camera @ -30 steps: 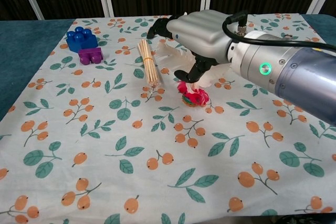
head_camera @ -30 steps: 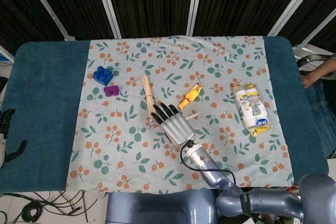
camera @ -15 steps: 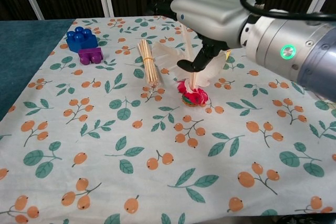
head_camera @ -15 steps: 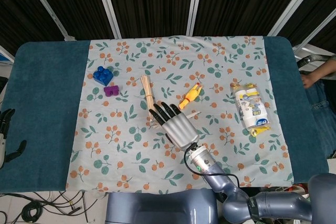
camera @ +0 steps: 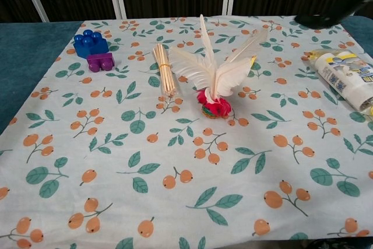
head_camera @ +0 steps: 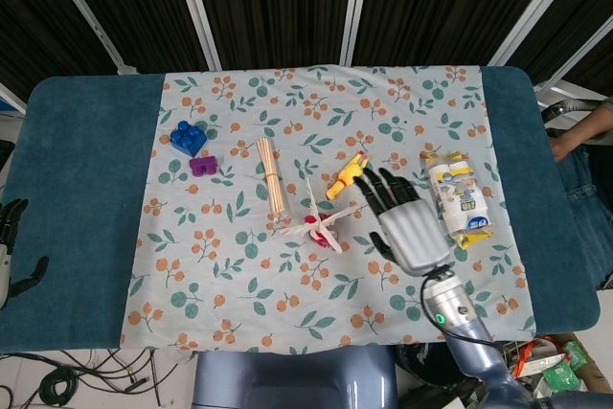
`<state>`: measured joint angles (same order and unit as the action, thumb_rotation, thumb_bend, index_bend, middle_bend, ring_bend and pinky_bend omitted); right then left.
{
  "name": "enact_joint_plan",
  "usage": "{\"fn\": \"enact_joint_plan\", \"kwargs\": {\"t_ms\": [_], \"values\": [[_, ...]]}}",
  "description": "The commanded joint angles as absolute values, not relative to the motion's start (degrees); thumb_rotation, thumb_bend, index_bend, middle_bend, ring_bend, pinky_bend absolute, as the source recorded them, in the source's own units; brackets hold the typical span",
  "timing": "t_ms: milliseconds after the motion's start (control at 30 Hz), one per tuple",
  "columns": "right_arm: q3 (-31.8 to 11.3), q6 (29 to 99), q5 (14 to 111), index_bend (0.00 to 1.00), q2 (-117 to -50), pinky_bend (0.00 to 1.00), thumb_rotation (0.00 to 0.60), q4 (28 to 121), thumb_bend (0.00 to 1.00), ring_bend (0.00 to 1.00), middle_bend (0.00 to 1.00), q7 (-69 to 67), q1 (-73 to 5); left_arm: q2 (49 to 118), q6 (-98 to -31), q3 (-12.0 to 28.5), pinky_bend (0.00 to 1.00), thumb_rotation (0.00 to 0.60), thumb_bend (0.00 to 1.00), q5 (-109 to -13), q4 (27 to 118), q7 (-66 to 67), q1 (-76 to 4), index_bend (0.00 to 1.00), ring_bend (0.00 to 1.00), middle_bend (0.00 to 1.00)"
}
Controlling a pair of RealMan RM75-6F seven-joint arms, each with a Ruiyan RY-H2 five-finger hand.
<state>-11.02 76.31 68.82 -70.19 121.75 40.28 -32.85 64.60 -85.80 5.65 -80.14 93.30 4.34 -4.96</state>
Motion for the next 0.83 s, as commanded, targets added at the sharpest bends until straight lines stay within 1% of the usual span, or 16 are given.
{"fn": "enact_joint_plan", "kwargs": {"t_ms": [33,167,333,400,600,833], "values": [[-6.31,80.12,73.54,0.00,-65.06,0.15,0.600,121.12,0.25,0.05,0.03,33.12,-26.47,64.65,-85.81,5.66,0.05,0.600,0.32,-80.12,93.33,4.44,-4.97,0.04,0.01,0.06],[-2.23,82.27,76.73,0.00,-63.34,0.15,0.600,116.67,0.23,0.05,0.03,26.90,-21.68,64.72,-85.93,5.67,0.05,0.600,0.32,-80.13,93.41,4.62,-4.93,0.04,0.01,0.06],[0.07,85.59,79.48,0.00,-64.69,0.15,0.600,109.58,0.21,0.05,0.03,19.44,-17.04,64.85,-86.09,5.67,0.05,0.600,0.32,-80.22,93.39,4.88,-4.92,0.04,0.01,0.06],[0.80,87.29,81.37,0.00,-65.87,0.15,0.600,106.03,0.21,0.05,0.03,18.57,-15.53,64.87,-86.09,5.69,0.05,0.600,0.32,-80.18,93.41,4.89,-4.92,0.04,0.01,0.06],[0.88,89.91,83.30,0.00,-69.81,0.15,0.600,99.59,0.21,0.05,0.03,17.17,-12.96,64.88,-86.05,5.70,0.05,0.600,0.32,-80.09,93.51,4.83,-4.90,0.04,0.01,0.06],[-0.39,89.54,83.80,0.00,-72.03,0.15,0.600,95.99,0.21,0.05,0.03,16.87,-12.43,64.70,-85.91,5.74,0.05,0.600,0.32,-79.87,93.74,4.47,-4.85,0.04,0.01,0.06]]}}
